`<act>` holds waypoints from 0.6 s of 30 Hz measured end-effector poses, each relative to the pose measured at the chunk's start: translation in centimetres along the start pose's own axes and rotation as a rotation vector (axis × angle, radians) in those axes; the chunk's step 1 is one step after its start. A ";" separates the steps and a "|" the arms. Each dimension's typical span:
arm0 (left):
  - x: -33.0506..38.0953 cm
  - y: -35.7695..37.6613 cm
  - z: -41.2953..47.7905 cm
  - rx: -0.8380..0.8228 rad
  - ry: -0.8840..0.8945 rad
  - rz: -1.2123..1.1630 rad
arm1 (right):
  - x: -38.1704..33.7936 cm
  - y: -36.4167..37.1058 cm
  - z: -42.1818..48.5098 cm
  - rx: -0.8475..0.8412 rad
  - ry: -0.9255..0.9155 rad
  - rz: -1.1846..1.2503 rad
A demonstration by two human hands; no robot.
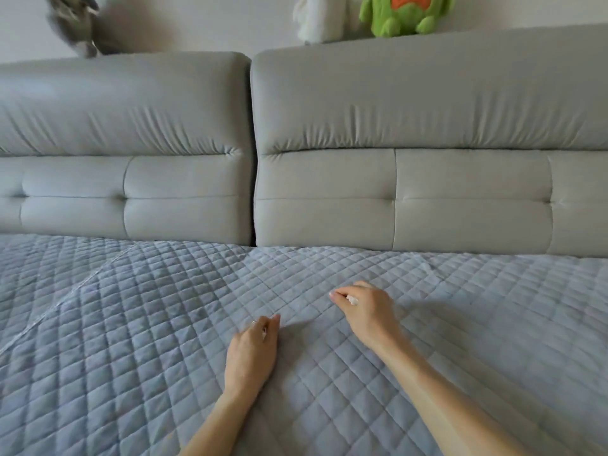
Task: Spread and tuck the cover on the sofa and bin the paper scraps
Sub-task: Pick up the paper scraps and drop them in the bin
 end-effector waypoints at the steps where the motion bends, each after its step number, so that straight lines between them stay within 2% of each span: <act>1: -0.3 -0.1 0.3 0.021 0.001 0.003 | -0.4 0.6 1.0 -0.006 -0.019 -0.036; 5: -0.5 0.4 0.4 0.022 0.015 0.062 | 0.5 3.1 2.4 -0.048 -0.131 -0.199; 10: -1.6 0.4 0.9 0.067 0.010 0.010 | 0.4 4.9 2.6 0.141 -0.284 -0.351; 12: -2.1 0.4 1.1 0.029 -0.006 0.052 | 0.2 5.9 2.5 0.171 -0.303 -0.370; 14: -3.0 1.1 1.1 -0.079 -0.050 0.101 | 1.0 7.1 2.4 0.106 -0.184 -0.303; 18: -3.5 0.9 2.2 -0.443 -0.267 0.031 | 0.9 6.5 2.7 -0.163 0.343 -0.156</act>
Point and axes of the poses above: each hand's wrist, its own z-axis towards the middle knuckle, its own y-axis out of the palm, x = y × z, the point moved 2 cm from there along z, towards the middle knuckle, and after that the axes turned 12 degrees about y, right-handed, at the moved point
